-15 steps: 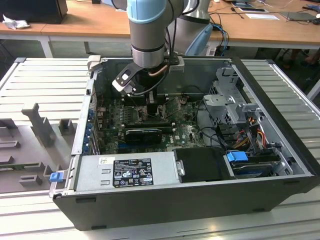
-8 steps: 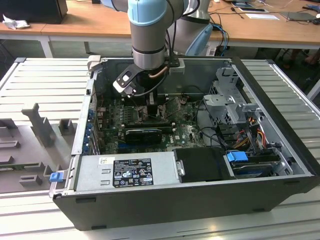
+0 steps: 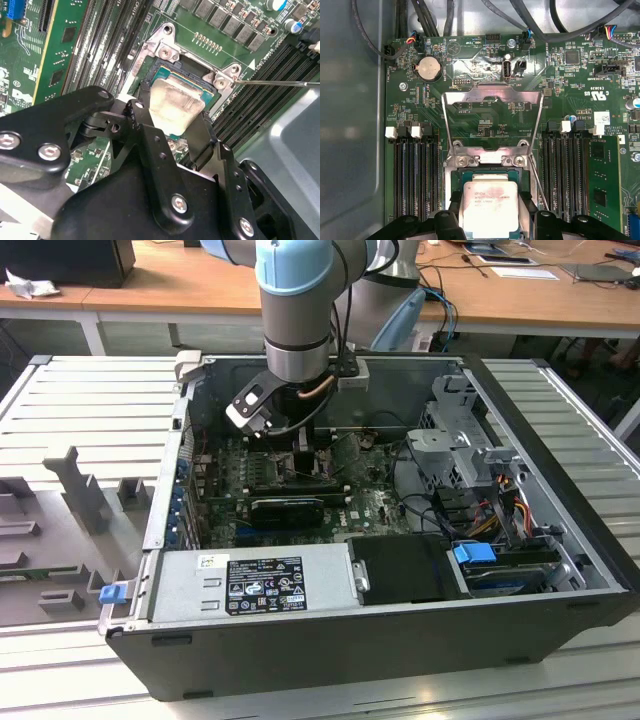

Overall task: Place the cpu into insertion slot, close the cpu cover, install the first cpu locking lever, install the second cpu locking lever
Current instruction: 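Place the cpu into insertion slot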

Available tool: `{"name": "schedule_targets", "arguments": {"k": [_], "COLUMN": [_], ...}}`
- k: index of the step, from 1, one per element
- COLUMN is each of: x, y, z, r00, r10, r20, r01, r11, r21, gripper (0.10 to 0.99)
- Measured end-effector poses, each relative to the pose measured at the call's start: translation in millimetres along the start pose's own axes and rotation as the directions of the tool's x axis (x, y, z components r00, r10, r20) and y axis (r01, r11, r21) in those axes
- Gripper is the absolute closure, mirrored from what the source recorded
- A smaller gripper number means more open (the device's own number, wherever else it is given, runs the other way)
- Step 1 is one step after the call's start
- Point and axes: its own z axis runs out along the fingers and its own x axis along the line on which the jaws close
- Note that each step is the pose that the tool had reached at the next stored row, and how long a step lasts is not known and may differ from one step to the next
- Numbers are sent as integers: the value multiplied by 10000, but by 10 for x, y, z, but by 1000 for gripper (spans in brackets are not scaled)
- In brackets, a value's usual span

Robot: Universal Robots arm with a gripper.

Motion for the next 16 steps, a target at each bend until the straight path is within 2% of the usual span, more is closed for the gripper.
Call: {"name": "schedule_targets", "arguments": {"k": [3,4,5,6,12,13,14,16], "x": [0,0,0,0,0,0,0,0], "y": [0,0,0,0,0,0,2,5], "z": [1,1,1,2,2,2,2,2], "r00": [10000,10000,10000,10000,10000,10000,10000,9998], "r10": [0,1,0,0,5,18,50,178], "r20": [0,-1,0,0,0,1,2,13], "r01": [0,-1,0,0,-5,-18,-50,-178], "r11": [10000,10000,10000,10000,10000,10000,10000,9998], "r21": [0,0,0,0,0,-1,-3,-6], "gripper": [561,490,490,424,424,435,510,510]}}
